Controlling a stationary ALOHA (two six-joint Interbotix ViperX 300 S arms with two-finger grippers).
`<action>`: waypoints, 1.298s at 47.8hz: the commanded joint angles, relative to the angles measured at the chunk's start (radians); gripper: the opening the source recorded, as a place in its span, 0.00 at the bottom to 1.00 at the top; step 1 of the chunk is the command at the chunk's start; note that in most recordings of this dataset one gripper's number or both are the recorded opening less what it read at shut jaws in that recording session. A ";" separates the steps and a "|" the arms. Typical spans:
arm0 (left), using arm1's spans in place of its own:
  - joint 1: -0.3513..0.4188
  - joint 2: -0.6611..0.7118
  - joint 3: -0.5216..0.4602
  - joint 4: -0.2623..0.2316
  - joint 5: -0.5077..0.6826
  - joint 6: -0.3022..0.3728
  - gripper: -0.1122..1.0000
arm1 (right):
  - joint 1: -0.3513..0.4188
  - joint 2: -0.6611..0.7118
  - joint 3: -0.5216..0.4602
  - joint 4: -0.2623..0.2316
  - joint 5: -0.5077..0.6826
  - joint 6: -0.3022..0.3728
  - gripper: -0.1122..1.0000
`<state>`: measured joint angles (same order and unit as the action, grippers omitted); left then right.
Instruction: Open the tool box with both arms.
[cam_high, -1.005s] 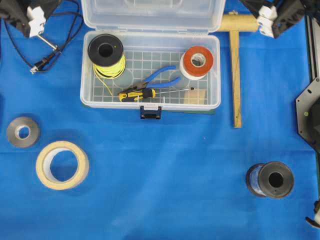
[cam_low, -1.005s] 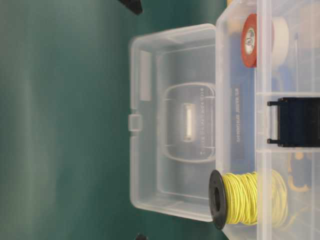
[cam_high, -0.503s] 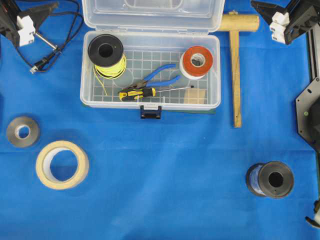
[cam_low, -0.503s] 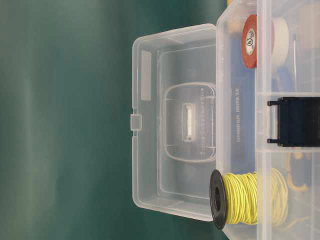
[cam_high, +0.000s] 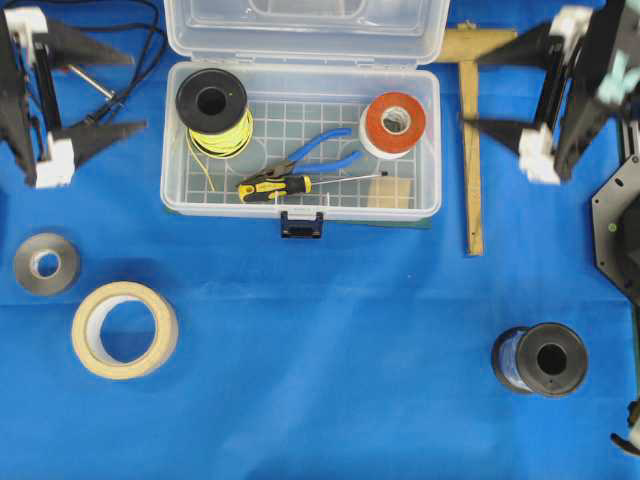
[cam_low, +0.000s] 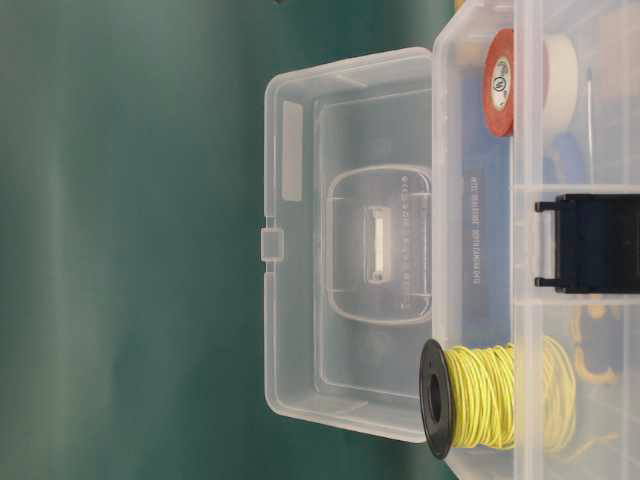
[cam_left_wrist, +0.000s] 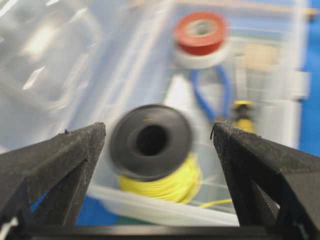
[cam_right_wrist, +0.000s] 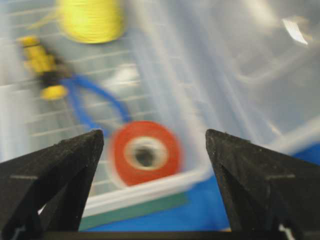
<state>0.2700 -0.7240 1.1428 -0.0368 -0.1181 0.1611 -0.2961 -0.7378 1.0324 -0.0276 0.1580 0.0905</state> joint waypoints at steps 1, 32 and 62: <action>-0.043 -0.002 -0.008 -0.003 -0.002 -0.002 0.90 | 0.072 0.003 -0.012 0.003 -0.002 0.002 0.84; -0.121 -0.213 0.100 -0.002 0.086 -0.037 0.90 | 0.176 -0.178 0.041 0.000 0.156 0.009 0.84; -0.130 -0.344 0.222 -0.003 0.146 -0.109 0.90 | 0.176 -0.282 0.218 0.005 0.130 0.101 0.84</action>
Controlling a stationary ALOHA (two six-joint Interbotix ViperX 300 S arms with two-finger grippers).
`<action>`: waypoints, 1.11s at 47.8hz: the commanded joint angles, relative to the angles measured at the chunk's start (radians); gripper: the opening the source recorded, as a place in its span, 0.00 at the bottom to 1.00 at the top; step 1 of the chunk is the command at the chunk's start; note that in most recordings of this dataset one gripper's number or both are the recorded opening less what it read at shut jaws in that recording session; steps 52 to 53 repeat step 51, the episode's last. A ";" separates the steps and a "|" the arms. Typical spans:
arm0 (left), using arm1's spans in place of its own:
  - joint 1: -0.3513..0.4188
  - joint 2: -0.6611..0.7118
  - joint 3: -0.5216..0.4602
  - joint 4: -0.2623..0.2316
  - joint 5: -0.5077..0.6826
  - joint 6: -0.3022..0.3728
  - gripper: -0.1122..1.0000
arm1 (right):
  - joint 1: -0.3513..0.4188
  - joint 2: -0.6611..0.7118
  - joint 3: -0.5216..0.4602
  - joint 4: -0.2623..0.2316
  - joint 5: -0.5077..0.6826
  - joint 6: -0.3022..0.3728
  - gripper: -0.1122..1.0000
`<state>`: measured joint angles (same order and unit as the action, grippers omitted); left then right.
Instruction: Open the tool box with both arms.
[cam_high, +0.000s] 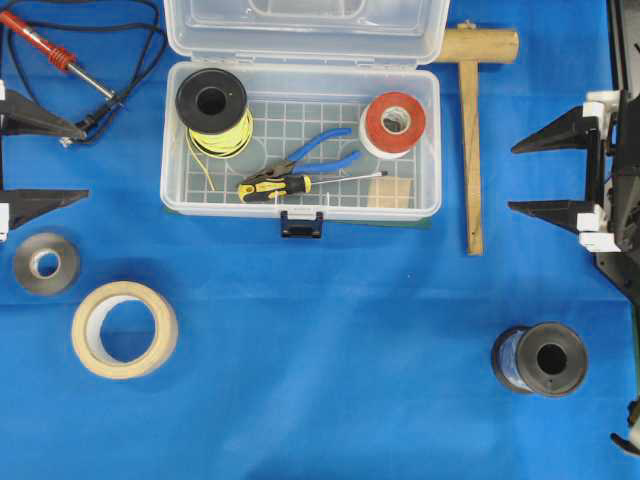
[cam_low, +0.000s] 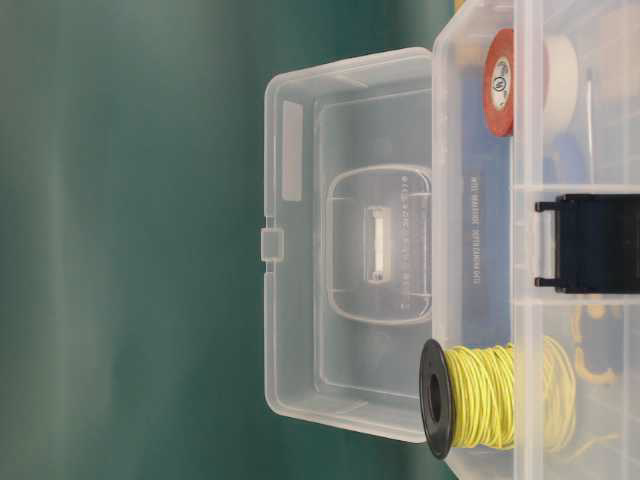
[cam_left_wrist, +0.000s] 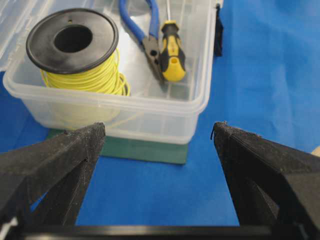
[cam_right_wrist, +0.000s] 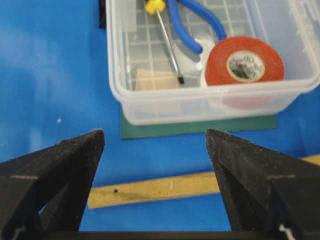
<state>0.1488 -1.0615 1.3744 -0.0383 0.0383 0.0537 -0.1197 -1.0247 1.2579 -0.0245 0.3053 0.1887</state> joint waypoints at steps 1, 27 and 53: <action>-0.011 -0.009 -0.009 -0.003 -0.011 -0.003 0.90 | 0.002 0.003 -0.009 0.002 -0.017 0.005 0.84; -0.028 -0.026 -0.003 -0.003 -0.012 -0.003 0.90 | 0.000 -0.002 -0.011 -0.002 -0.014 0.005 0.84; -0.026 -0.026 -0.002 -0.003 -0.012 -0.005 0.90 | 0.000 -0.011 -0.012 -0.005 -0.012 0.005 0.84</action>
